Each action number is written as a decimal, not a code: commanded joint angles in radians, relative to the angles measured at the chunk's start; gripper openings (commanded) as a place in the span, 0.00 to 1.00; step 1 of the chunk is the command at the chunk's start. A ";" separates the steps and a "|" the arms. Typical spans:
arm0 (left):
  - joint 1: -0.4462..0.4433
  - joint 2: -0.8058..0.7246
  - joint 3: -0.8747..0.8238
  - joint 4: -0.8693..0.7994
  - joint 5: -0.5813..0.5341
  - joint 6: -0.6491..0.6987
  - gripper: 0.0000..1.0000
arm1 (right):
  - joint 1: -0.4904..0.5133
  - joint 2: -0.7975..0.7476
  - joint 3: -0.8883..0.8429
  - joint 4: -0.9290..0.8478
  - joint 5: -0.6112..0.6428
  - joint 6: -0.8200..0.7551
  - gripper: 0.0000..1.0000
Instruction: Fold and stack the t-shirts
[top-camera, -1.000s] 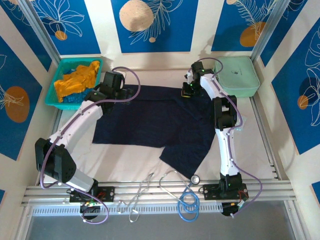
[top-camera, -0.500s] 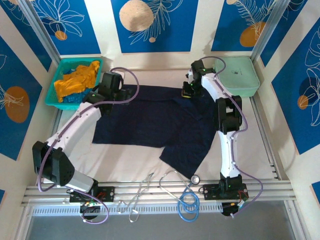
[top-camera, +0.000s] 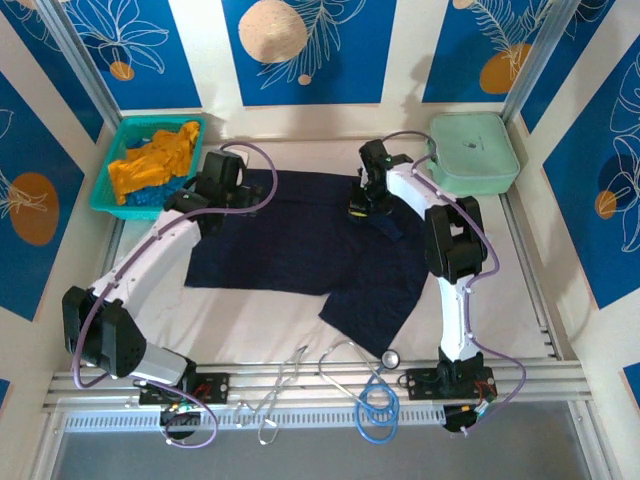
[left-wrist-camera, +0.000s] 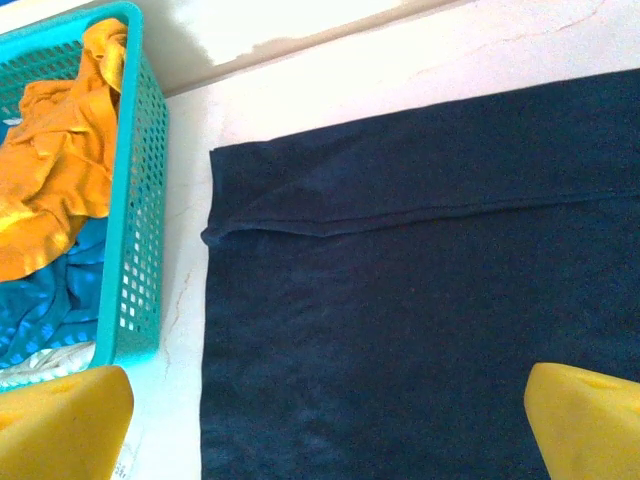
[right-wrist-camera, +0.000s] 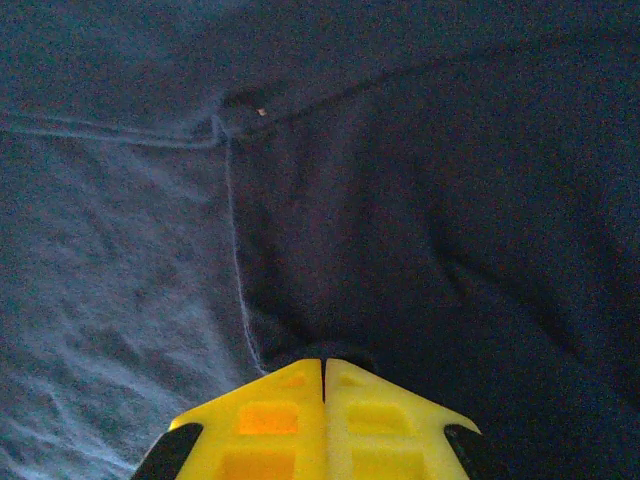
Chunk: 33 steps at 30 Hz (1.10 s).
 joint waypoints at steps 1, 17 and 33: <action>-0.012 -0.024 -0.017 0.028 0.014 0.014 1.00 | 0.036 -0.066 -0.016 0.008 0.054 0.082 0.00; -0.013 0.005 -0.050 0.066 0.002 0.039 1.00 | 0.125 -0.015 -0.025 0.053 0.123 0.269 0.00; -0.012 -0.034 -0.065 0.054 -0.002 0.020 1.00 | 0.150 -0.084 -0.073 0.038 0.126 0.240 0.52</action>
